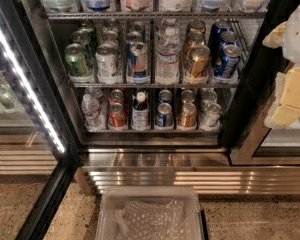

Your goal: Pick green can from middle shelf of fridge

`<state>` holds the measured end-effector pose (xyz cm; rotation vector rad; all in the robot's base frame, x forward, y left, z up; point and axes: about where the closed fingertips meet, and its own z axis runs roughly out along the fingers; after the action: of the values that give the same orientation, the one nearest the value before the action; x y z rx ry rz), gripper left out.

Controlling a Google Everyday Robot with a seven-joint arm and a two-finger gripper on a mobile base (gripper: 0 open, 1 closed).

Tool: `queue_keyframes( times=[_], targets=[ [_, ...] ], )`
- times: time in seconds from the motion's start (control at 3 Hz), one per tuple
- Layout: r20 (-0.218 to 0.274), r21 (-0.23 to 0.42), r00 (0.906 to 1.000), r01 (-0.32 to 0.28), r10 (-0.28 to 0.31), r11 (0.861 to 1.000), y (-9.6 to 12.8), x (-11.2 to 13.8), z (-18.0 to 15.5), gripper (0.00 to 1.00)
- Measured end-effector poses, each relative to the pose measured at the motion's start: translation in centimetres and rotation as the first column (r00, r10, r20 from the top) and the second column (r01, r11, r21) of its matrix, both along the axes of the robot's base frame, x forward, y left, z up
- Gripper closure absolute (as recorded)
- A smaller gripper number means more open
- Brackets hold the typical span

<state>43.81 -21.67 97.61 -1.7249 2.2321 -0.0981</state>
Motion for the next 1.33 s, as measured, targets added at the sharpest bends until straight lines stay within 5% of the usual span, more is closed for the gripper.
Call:
queue_keyframes(
  times=[0.67,1.0,1.33],
  targets=[
    [0.019,0.006,0.9997,0.014,-0.014,1.000,0.1,-0.2,-0.1,0.00],
    [0.015,0.094,0.9990,0.042,-0.043,0.995,1.2,-1.1,-3.3,0.00],
    [-0.049,0.270,0.9962,0.083,-0.072,0.959,4.0,-2.1,-10.2,0.00]
  ],
)
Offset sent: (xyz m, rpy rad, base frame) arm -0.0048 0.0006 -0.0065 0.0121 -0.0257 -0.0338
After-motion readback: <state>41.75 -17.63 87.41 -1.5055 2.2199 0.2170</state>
